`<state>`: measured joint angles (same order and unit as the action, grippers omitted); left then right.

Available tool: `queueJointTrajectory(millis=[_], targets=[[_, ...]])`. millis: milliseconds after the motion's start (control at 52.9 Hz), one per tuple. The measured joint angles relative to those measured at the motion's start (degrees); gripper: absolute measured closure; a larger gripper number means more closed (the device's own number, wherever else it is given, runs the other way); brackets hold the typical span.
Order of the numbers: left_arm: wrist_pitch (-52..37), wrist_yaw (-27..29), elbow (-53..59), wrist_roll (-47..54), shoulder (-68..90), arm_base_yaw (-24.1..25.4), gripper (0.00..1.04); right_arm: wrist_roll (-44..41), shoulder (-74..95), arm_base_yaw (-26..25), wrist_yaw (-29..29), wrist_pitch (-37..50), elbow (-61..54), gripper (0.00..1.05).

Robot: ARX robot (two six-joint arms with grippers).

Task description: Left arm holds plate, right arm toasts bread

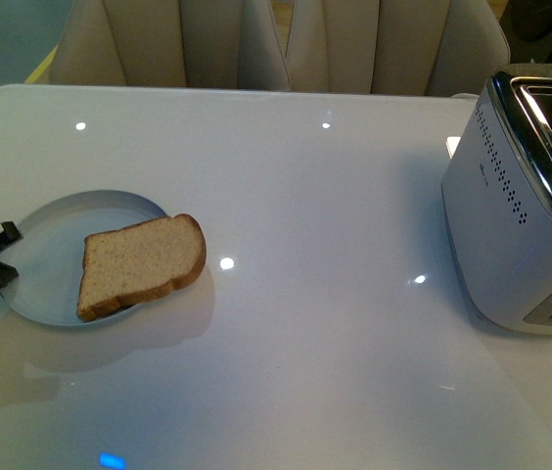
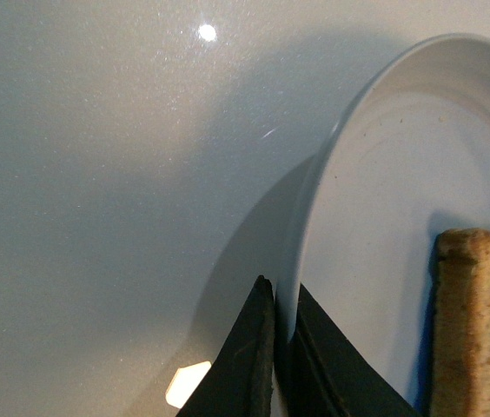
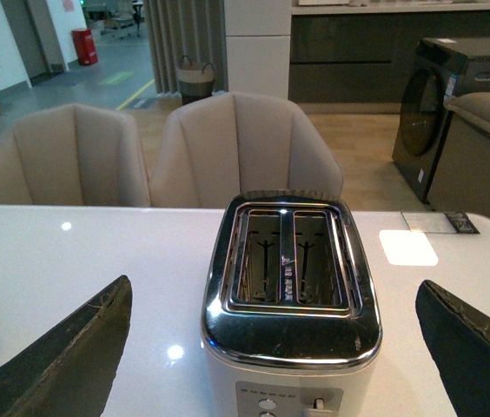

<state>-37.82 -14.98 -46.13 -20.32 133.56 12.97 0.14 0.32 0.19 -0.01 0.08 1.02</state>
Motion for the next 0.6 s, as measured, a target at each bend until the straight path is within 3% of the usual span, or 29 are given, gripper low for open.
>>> queueJointTrajectory(millis=[302,605], targets=[[4.59,-4.7,6.86,-7.98,-17.38,-1.2,1.02,0.0,0.0,0.0,0.0,0.0,0.0,0.09],[16.13,-2.16,6.27,-15.32,-33.0,-16.09,1.02,0.0,0.0,0.0,0.0,0.0,0.0,0.09]])
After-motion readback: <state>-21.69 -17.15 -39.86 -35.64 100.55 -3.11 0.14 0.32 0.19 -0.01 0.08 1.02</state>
